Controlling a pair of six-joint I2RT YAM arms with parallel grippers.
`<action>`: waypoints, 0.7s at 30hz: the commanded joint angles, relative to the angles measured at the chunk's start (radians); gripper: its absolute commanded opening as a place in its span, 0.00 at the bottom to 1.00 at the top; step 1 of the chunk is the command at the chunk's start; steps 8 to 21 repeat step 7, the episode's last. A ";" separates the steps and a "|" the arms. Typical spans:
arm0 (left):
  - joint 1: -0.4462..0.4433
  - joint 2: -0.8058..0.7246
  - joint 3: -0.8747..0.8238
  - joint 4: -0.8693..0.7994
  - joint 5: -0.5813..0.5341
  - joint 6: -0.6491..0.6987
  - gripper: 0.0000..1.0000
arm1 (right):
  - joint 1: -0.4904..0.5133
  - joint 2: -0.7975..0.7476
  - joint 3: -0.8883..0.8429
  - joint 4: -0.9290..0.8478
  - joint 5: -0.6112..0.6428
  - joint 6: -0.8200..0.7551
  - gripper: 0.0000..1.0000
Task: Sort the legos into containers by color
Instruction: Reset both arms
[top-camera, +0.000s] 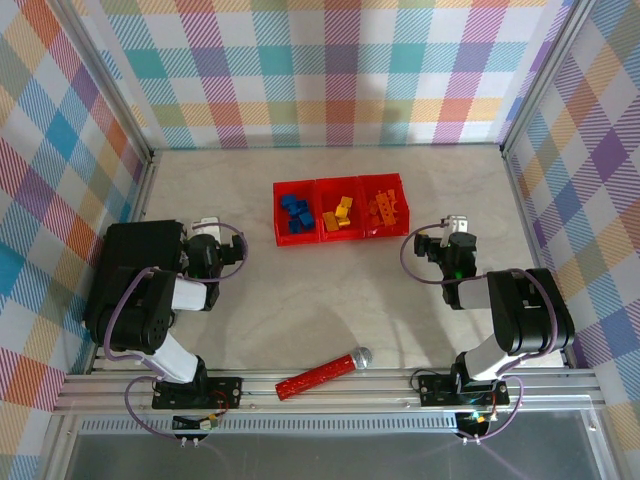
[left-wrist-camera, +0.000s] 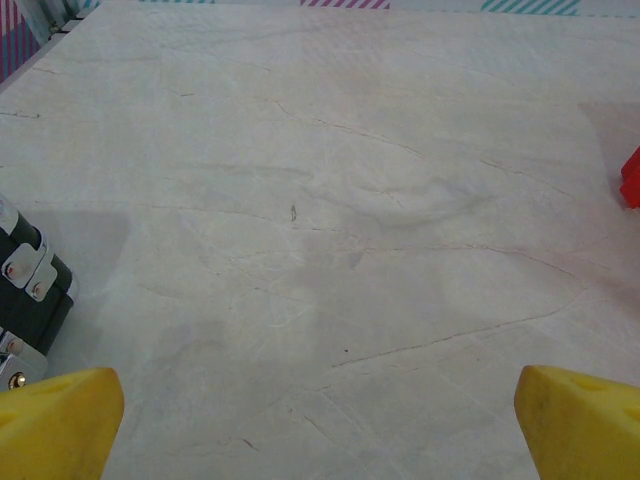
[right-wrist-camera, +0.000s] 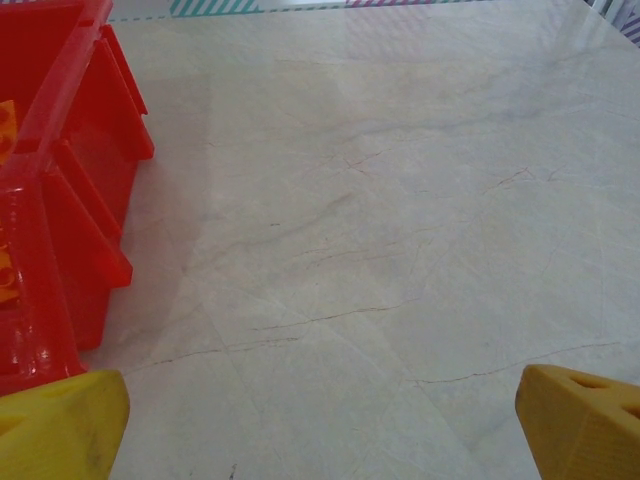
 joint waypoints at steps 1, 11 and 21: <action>0.007 -0.012 0.010 0.004 0.014 -0.015 1.00 | -0.031 -0.013 0.035 -0.001 -0.063 0.003 0.99; 0.006 -0.012 0.010 0.003 0.014 -0.015 1.00 | -0.032 -0.019 0.026 0.010 -0.081 -0.006 0.99; 0.006 -0.012 0.010 0.003 0.014 -0.015 1.00 | -0.032 -0.019 0.026 0.010 -0.081 -0.006 0.99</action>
